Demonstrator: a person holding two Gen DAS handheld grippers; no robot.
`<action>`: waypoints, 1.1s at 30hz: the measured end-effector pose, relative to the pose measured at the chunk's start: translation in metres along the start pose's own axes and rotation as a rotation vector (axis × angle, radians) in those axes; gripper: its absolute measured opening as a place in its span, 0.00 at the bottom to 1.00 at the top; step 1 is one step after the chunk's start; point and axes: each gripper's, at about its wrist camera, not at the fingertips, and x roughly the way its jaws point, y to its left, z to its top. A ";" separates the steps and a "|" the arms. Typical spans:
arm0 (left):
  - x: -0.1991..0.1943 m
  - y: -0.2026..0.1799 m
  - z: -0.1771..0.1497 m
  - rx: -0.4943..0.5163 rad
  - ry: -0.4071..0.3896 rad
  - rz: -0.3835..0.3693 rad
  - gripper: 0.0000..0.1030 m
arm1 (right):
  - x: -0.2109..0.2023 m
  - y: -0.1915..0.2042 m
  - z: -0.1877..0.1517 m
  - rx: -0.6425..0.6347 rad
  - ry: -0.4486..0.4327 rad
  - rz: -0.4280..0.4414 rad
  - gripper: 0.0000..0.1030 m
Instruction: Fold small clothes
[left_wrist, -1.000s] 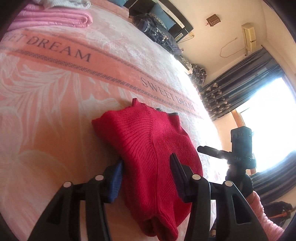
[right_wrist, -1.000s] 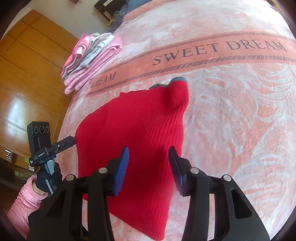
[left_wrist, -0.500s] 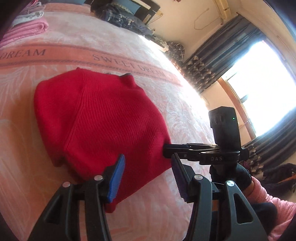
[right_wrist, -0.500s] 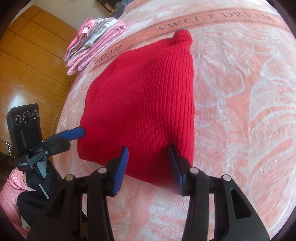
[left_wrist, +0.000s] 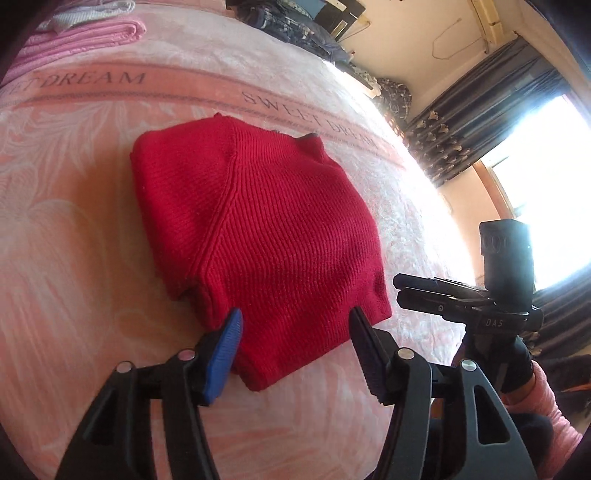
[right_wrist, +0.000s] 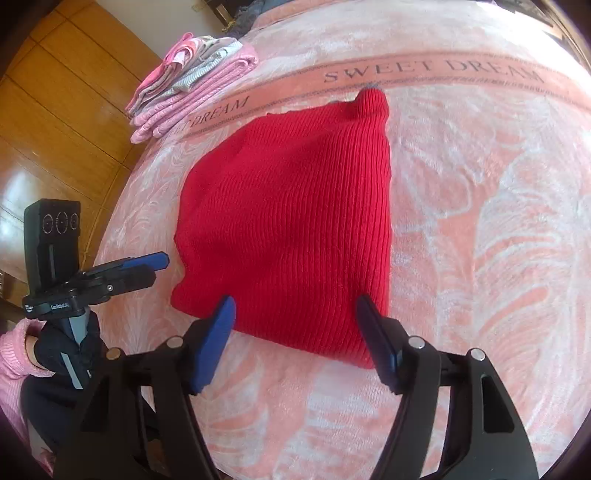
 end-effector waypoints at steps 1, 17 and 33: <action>-0.011 -0.008 0.000 0.001 -0.014 0.000 0.66 | -0.010 0.005 0.002 -0.004 -0.009 -0.013 0.70; -0.165 -0.107 -0.042 0.000 -0.364 0.411 0.96 | -0.177 0.097 -0.048 -0.097 -0.570 -0.349 0.97; -0.126 -0.099 -0.112 -0.039 -0.259 0.553 0.96 | -0.103 0.104 -0.100 -0.065 -0.234 -0.350 0.97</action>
